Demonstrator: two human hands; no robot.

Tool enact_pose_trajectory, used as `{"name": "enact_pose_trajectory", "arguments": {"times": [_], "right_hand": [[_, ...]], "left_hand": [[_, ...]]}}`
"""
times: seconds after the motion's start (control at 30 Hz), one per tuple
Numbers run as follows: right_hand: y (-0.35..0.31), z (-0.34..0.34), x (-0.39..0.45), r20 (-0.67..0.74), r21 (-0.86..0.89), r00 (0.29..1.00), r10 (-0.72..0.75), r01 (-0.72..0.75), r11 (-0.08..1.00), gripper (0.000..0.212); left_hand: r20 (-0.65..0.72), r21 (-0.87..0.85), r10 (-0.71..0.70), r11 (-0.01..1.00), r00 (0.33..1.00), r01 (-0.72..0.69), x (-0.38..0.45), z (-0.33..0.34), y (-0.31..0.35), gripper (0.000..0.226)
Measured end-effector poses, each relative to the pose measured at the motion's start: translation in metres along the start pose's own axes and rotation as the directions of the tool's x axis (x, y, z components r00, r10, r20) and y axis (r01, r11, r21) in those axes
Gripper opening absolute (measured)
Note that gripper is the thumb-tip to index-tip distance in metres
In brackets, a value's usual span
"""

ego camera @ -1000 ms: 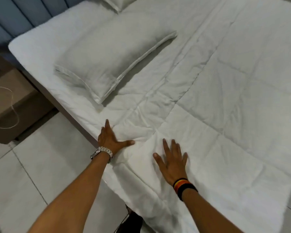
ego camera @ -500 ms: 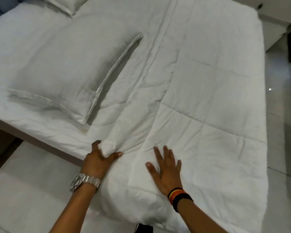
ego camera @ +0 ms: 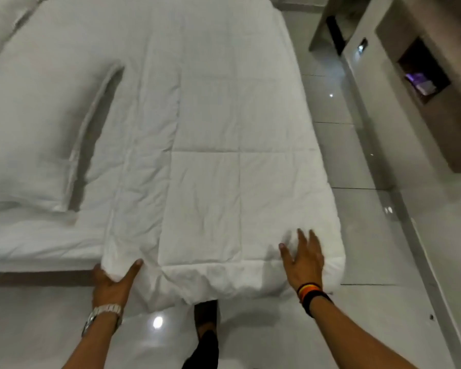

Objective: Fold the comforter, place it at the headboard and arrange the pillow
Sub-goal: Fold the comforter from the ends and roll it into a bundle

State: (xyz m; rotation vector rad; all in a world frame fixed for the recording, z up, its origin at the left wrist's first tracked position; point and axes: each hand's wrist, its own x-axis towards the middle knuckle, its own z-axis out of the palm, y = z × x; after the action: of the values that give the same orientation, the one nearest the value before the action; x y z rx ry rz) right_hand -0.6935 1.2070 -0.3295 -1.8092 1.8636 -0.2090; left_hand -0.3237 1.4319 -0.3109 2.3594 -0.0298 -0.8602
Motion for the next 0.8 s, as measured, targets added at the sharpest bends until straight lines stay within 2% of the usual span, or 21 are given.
{"name": "enact_pose_trajectory", "arguments": {"times": [0.07, 0.2, 0.3, 0.33, 0.37, 0.4, 0.47, 0.5, 0.57, 0.63, 0.67, 0.7, 0.8], "right_hand": [[0.027, -0.015, 0.025, -0.013, -0.011, 0.983, 0.181, -0.181, 0.983, 0.092], [0.062, -0.014, 0.057, 0.107, 0.068, 0.900, 0.423, -0.431, 0.900, 0.132], [0.069, -0.005, 0.070, 0.139, 0.150, 0.868, 0.478, -0.495, 0.856, 0.149], [0.070, -0.001, 0.069, 0.135, 0.152, 0.867, 0.480, -0.497, 0.854, 0.151], [0.072, 0.002, 0.068, 0.127, 0.151, 0.865, 0.486, -0.501, 0.852, 0.153], [0.074, 0.003, 0.068, 0.117, 0.155, 0.861, 0.495, -0.508, 0.847, 0.156], [0.079, 0.004, 0.067, 0.109, 0.169, 0.851, 0.514, -0.526, 0.834, 0.162], [0.083, 0.005, 0.068, 0.104, 0.178, 0.844, 0.526, -0.536, 0.825, 0.166], [0.090, 0.003, 0.071, 0.102, 0.184, 0.839, 0.535, -0.544, 0.819, 0.168], [0.093, -0.001, 0.068, 0.084, 0.222, 0.860, 0.504, -0.509, 0.831, 0.159], [0.093, -0.003, 0.062, 0.072, 0.248, 0.876, 0.477, -0.479, 0.842, 0.146], [0.091, -0.007, 0.054, 0.057, 0.263, 0.895, 0.443, -0.442, 0.858, 0.130], [0.078, -0.025, 0.019, 0.073, 0.369, 0.948, 0.310, -0.314, 0.875, 0.073]], "left_hand": [[-0.024, -0.021, 0.075, 0.997, 0.997, -0.076, 0.011, 0.005, -0.002, 0.132], [-0.020, -0.056, 0.163, 0.985, 0.986, -0.163, 0.040, 0.014, 0.005, 0.132], [-0.081, 0.044, 0.184, 0.982, 0.980, -0.181, 0.056, 0.021, 0.007, 0.141], [-0.132, 0.129, 0.197, 0.975, 0.972, -0.180, 0.053, 0.024, 0.011, 0.145], [-0.187, 0.256, 0.271, 0.941, 0.944, -0.220, 0.049, 0.032, 0.011, 0.142], [-0.208, 0.389, 0.396, 0.872, 0.894, -0.296, 0.036, 0.045, 0.015, 0.135], [-0.078, 0.511, 0.660, 0.670, 0.747, -0.539, 0.008, 0.081, 0.028, 0.115], [0.034, 0.495, 0.751, 0.560, 0.659, -0.664, -0.007, 0.108, 0.036, 0.106], [0.298, 0.370, 0.815, 0.381, 0.497, -0.847, -0.033, 0.165, 0.049, 0.093], [0.497, 0.281, 0.790, 0.246, 0.360, -0.928, -0.050, 0.215, 0.054, 0.086], [0.563, 0.278, 0.758, 0.201, 0.329, -0.939, -0.056, 0.235, 0.053, 0.085], [0.615, 0.307, 0.717, 0.165, 0.328, -0.937, -0.061, 0.249, 0.048, 0.086], [0.677, 0.417, 0.611, 0.140, 0.410, -0.898, -0.070, 0.263, 0.038, 0.090]]}}
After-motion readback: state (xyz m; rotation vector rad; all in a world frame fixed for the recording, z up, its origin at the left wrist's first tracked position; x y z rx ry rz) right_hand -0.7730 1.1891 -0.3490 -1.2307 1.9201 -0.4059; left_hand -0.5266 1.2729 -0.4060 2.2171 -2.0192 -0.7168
